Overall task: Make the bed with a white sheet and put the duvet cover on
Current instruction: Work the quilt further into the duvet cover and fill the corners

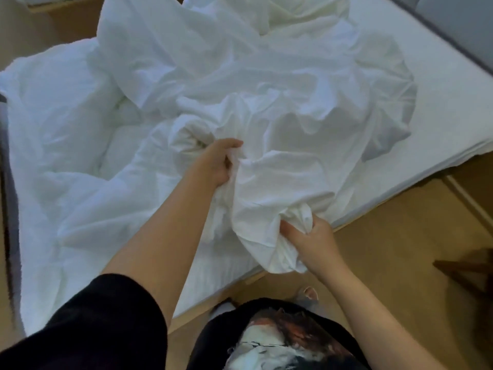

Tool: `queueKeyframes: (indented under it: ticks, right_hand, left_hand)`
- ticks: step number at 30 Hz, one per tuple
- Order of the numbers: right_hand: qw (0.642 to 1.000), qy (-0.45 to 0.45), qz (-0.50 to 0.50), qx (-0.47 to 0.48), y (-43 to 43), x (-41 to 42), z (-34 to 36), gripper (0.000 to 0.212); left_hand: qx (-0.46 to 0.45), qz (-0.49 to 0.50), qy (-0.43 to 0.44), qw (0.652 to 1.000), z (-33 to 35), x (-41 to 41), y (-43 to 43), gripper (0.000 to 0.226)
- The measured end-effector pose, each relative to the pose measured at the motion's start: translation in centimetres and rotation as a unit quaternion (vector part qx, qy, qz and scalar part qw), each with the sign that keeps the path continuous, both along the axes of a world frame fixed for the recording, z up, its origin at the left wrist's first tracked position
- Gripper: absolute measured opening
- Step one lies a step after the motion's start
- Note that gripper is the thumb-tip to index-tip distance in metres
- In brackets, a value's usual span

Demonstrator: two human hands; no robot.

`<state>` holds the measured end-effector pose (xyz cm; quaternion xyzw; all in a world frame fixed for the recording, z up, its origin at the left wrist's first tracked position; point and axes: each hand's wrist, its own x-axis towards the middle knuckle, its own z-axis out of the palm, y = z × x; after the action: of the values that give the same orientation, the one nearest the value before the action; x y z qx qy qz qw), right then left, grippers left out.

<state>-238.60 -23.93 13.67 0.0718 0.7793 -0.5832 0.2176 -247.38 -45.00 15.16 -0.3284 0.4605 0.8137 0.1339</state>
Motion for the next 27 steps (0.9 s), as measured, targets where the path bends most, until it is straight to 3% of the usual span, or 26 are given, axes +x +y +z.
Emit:
queueKeyframes:
  ticks: [3,5,8,11,14,17,19,22,23,25,27]
  right_hand:
    - [0.997,0.026,-0.068,0.009,-1.2,0.6,0.3,0.008]
    - [0.992,0.041,-0.123,-0.001,-2.0,0.9,0.5,0.012]
    - [0.987,0.044,-0.152,0.007,-3.4,1.6,0.3,0.015]
    - [0.990,0.023,-0.140,0.022,-4.7,3.0,-0.6,0.009]
    - [0.990,-0.007,-0.136,0.040,-5.7,4.4,-1.6,0.012]
    - [0.988,-0.024,-0.155,0.011,-6.6,5.1,-1.8,0.018]
    - [0.984,-0.036,-0.173,-0.031,-7.5,5.1,-0.8,0.025]
    - [0.973,-0.048,-0.207,-0.087,-8.0,5.3,2.0,0.031]
    - [0.968,-0.049,-0.216,-0.114,-7.6,5.9,3.2,0.031]
    - [0.963,-0.047,-0.207,-0.165,-6.6,8.3,5.4,0.028]
    - [0.977,-0.042,-0.158,-0.135,-6.8,11.6,6.5,0.018]
  left_hand:
    - [0.137,0.106,0.156,0.972,2.0,2.1,-4.2,0.024]
    - [0.157,0.167,0.202,0.952,2.4,4.5,-8.6,0.028]
    - [0.107,0.235,0.111,0.960,-0.4,9.3,-12.6,0.028]
    - [0.102,0.231,-0.004,0.968,-4.8,13.2,-11.0,0.023]
    - [0.142,0.213,-0.038,0.966,-7.1,14.7,-8.8,0.020]
    - [0.160,0.115,-0.021,0.980,-6.7,14.6,-5.8,0.024]
    - [0.127,0.038,-0.018,0.991,-7.1,14.4,-3.4,0.039]
    - [-0.063,-0.002,-0.057,0.996,-7.1,13.8,-2.0,0.042]
    - [-0.120,0.034,-0.078,0.989,-7.2,13.6,-2.8,0.043]
    - [-0.141,0.160,-0.105,0.971,-7.5,13.1,-5.8,0.042]
    - [-0.160,0.204,-0.127,0.957,-8.1,12.5,-8.9,0.049]
